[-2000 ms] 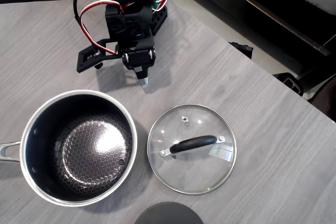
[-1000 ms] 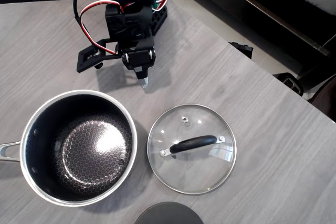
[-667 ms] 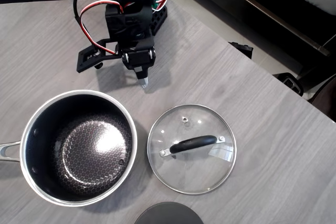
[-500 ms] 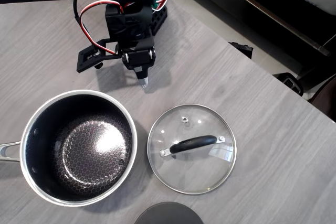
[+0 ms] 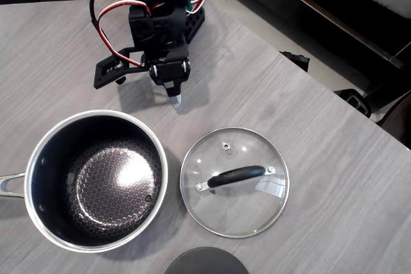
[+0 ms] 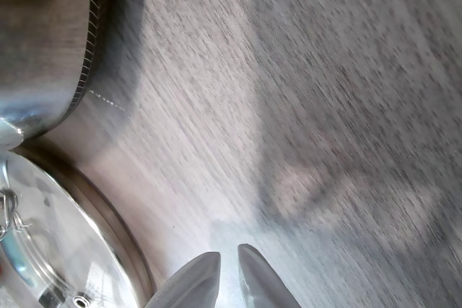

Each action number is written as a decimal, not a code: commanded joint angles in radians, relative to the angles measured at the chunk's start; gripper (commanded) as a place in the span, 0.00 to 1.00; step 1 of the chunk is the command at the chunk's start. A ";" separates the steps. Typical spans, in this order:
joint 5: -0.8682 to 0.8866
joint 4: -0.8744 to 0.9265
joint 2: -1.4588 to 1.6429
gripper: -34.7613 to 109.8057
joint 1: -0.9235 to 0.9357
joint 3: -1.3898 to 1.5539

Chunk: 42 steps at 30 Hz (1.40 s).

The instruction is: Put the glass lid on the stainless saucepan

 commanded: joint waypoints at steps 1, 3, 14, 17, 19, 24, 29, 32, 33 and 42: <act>0.008 0.008 0.031 0.24 0.003 0.009; 0.008 0.008 0.031 0.24 0.003 0.009; 0.006 0.008 0.031 0.24 0.000 0.009; 0.005 0.008 0.031 0.24 -0.003 0.009; 0.006 0.008 0.031 0.24 -0.002 0.009; 0.008 0.008 0.031 0.24 0.025 0.009; 0.005 0.008 0.031 0.24 0.020 0.009; 0.002 0.008 0.031 0.24 -0.002 0.009; 0.003 0.008 0.031 0.24 -0.012 0.009; 0.008 0.008 0.031 0.24 -0.025 0.009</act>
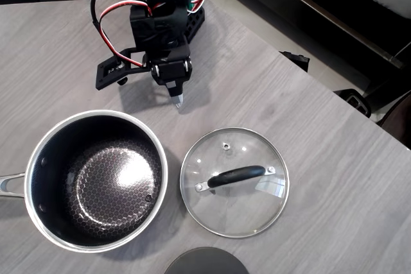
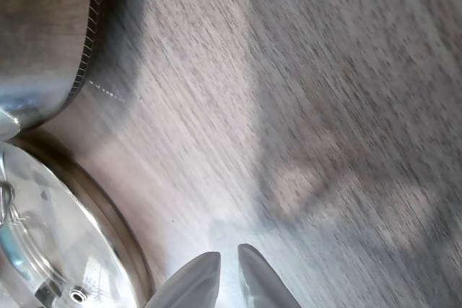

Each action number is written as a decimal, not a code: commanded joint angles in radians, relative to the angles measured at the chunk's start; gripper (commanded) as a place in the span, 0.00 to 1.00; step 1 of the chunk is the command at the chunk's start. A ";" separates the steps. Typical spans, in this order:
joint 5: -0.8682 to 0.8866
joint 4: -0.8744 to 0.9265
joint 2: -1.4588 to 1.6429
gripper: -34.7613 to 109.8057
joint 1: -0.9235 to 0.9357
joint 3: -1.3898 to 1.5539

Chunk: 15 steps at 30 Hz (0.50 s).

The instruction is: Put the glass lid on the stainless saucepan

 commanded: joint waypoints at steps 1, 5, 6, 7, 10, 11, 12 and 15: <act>0.008 0.008 0.031 0.24 -0.005 0.009; -0.002 0.005 0.031 0.24 -0.006 0.009; -0.009 0.005 0.031 0.24 -0.003 0.009; -0.025 0.003 0.031 0.24 -0.002 0.009; -0.071 -0.032 0.031 0.24 0.014 -0.006; -0.078 -0.043 0.031 0.24 0.023 -0.026; -0.089 -0.044 0.031 0.24 0.025 -0.054; -0.092 -0.021 0.031 0.24 0.008 -0.186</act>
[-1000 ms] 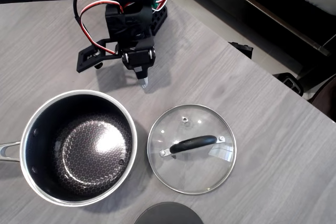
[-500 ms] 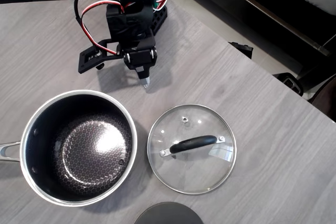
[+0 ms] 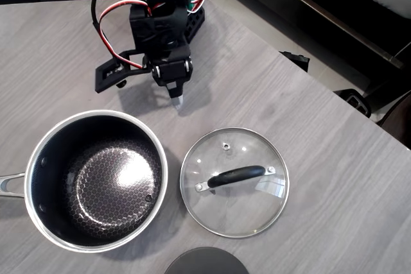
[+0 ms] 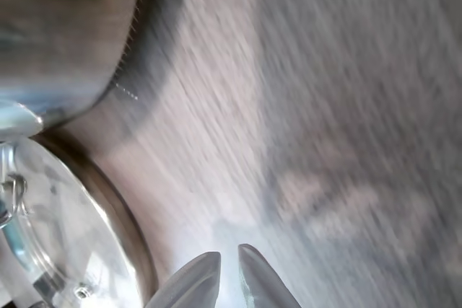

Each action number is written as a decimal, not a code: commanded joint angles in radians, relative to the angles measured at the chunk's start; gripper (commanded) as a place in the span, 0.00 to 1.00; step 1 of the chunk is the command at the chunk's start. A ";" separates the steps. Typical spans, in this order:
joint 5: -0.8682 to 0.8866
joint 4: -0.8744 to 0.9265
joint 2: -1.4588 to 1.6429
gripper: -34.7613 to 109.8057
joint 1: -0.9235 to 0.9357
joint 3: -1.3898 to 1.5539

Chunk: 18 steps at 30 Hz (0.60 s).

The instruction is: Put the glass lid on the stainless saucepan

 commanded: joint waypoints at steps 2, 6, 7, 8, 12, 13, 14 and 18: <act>-0.005 0.003 0.021 0.24 -0.048 -0.212; 0.095 0.025 -0.287 0.24 -0.176 -0.520; 0.132 0.052 -0.410 0.24 -0.204 -0.627; 0.158 0.075 -0.528 0.24 -0.230 -0.735; 0.184 0.110 -0.911 0.24 -0.307 -1.071; 0.189 0.112 -1.000 0.24 -0.316 -1.140; 0.192 0.114 -1.091 0.24 -0.321 -1.204; 0.218 0.117 -1.378 0.24 -0.336 -1.397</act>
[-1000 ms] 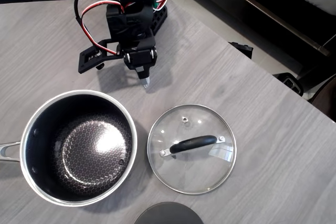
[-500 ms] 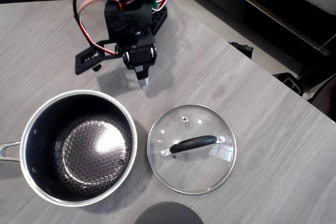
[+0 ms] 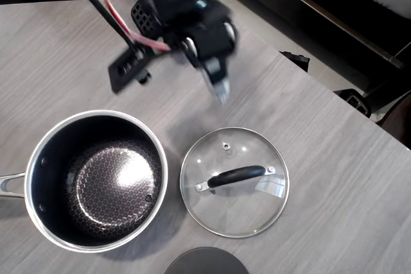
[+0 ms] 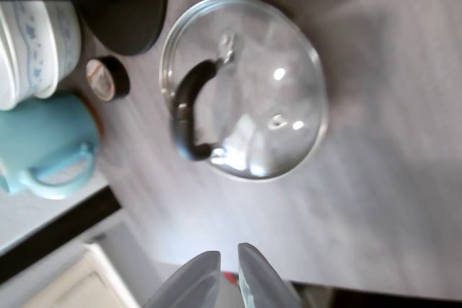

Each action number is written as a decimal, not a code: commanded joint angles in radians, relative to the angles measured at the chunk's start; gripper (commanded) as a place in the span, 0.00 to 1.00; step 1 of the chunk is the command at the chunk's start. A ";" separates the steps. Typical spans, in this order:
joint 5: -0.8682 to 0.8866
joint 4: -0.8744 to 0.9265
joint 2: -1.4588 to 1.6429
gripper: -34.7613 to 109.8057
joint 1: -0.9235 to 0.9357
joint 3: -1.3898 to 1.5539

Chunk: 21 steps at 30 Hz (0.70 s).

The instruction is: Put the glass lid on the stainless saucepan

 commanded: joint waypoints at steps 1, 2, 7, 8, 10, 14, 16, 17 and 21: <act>0.025 -0.003 -0.327 0.24 -0.021 -0.230; 0.026 -0.018 -0.353 0.24 -0.023 -0.241; 0.035 -0.094 -0.410 0.30 -0.011 -0.241; 0.035 -0.100 -0.422 0.32 -0.006 -0.241; 0.035 -0.115 -0.445 0.38 0.000 -0.241; 0.034 -0.130 -0.497 0.43 0.003 -0.247; 0.029 -0.138 -0.522 0.43 0.012 -0.247; 0.029 -0.143 -0.534 0.44 0.018 -0.247; 0.029 -0.163 -0.578 0.44 0.040 -0.255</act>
